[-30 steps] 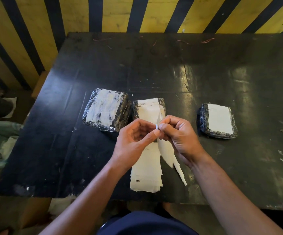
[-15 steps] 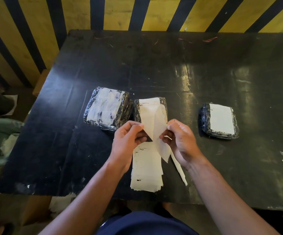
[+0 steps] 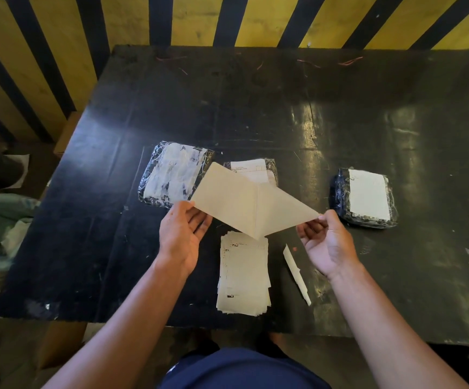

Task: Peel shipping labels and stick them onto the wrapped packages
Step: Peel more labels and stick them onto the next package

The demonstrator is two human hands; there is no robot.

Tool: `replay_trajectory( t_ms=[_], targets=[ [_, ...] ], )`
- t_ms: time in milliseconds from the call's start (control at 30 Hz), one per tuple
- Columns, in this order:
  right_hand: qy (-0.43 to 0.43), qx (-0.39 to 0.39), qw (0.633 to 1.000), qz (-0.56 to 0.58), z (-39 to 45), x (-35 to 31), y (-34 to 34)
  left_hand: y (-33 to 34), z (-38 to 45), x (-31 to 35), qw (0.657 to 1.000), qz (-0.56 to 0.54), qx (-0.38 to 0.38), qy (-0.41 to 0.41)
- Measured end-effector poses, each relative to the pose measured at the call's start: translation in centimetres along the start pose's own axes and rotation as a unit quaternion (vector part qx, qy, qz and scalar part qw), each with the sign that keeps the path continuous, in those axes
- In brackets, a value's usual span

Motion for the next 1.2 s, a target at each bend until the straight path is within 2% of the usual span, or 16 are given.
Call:
replay_trajectory(
  t_ms=[233,300,367,433,500,567,633,800,900,1067,1200],
  targets=[
    [-0.031,0.072,0.997,0.008,2.2,-1.6,-4.6,-1.8,0.9,1.8,0.997,-0.025,0.059,0.039],
    [-0.066,0.094,0.993,-0.015,2.9,-2.9,-6.1,-2.2,1.0,2.4,0.997,-0.017,0.062,0.051],
    [-0.137,0.102,0.981,-0.09,3.1,-4.5,-7.0,-2.4,1.0,2.6,0.997,0.01,0.054,0.058],
    [-0.232,0.095,0.938,-0.239,2.7,-6.1,-7.2,-2.4,1.0,2.1,0.997,0.034,0.043,0.056],
    [-0.285,0.081,0.868,-0.398,2.0,-6.4,-7.0,-2.4,0.9,1.2,0.997,0.056,0.031,0.045],
    [-0.298,0.056,0.804,-0.512,2.3,-5.4,-7.0,-2.2,0.6,0.0,0.996,0.08,0.018,0.031],
    [-0.283,0.036,0.766,-0.576,3.2,-3.6,-7.8,-1.9,0.2,-1.3,0.995,0.1,0.009,0.016],
    [-0.184,0.036,0.751,-0.633,5.6,2.1,-10.6,-0.6,-0.9,-4.1,0.991,0.133,-0.004,-0.022],
    [-0.165,0.035,0.745,-0.645,6.0,4.1,-11.6,0.2,-1.5,-5.2,0.989,0.146,-0.007,-0.034],
    [-0.175,0.021,0.699,-0.693,5.4,4.3,-11.8,1.1,-1.7,-6.2,0.986,0.157,-0.001,-0.048],
    [-0.271,0.014,0.645,-0.715,2.9,2.7,-10.4,1.7,-1.4,-6.5,0.986,0.155,0.004,-0.052]
  ],
)
Point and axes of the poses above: each hand's wrist, its own z-axis towards the middle knuckle, its own y-axis out of the palm, x = y × z, the point moved 6 cm from there along z, towards the middle knuckle, and after that the axes turned 4 degrees about -y, right-handed, at the moved point
